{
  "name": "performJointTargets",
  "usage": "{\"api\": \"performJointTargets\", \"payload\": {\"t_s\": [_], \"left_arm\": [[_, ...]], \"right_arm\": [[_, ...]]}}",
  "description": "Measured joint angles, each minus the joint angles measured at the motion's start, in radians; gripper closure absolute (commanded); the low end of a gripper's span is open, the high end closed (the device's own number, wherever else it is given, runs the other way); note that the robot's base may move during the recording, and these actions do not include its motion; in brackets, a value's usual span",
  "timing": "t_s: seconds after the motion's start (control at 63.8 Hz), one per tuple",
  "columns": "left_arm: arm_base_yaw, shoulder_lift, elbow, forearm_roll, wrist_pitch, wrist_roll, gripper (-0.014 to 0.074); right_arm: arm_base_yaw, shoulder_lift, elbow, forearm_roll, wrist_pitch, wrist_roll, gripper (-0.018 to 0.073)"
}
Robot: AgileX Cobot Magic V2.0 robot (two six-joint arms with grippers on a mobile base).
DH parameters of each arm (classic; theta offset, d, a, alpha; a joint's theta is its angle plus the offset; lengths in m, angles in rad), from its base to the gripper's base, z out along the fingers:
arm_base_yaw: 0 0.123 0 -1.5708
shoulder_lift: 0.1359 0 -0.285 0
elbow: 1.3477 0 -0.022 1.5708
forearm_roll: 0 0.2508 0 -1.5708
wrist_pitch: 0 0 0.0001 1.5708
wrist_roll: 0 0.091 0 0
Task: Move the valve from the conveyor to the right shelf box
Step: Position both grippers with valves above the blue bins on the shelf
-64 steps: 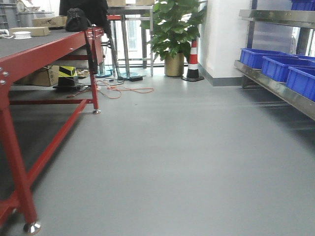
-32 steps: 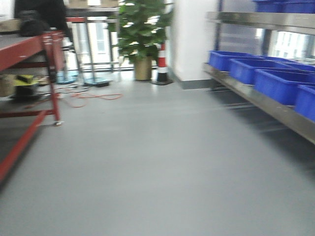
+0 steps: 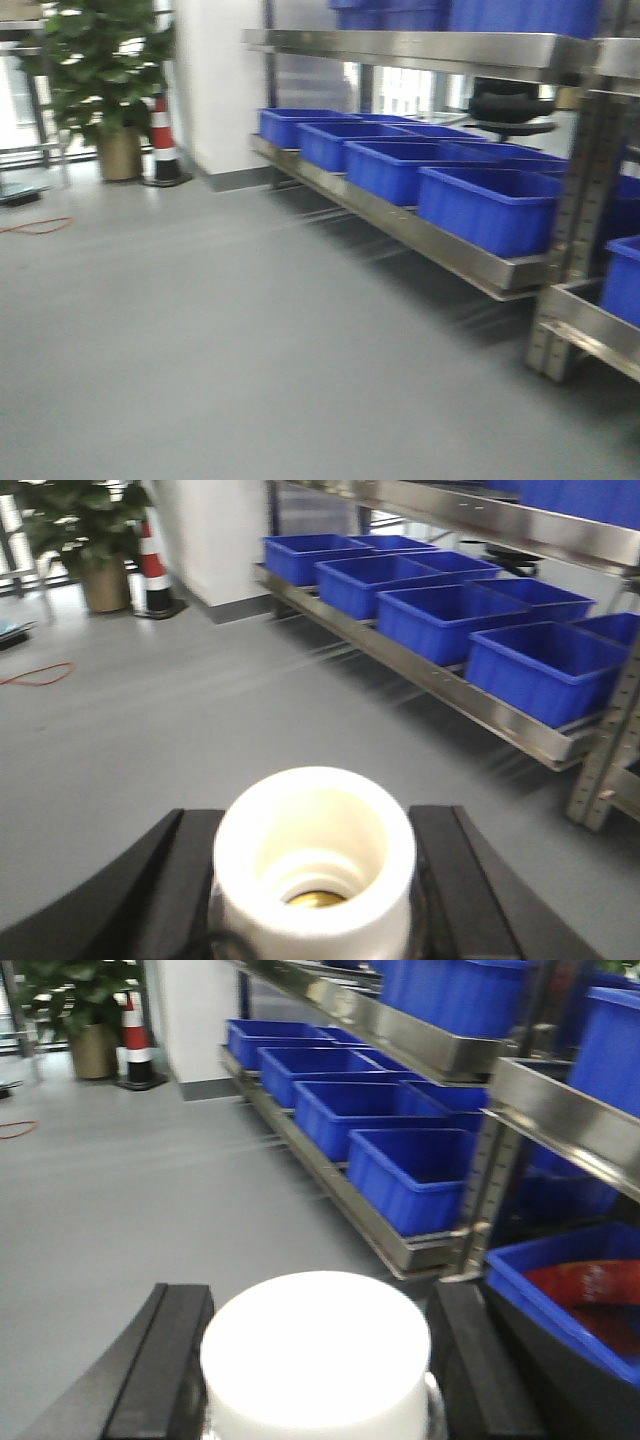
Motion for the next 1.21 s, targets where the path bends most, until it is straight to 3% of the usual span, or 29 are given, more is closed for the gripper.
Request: {"api": "performJointTargets", "payload": {"t_s": [1.207], "left_arm": [[0.0,0.0,0.0,0.0,0.0,0.0,0.0708]], "right_arm": [[0.0,0.0,0.0,0.0,0.0,0.0,0.0712]]}}
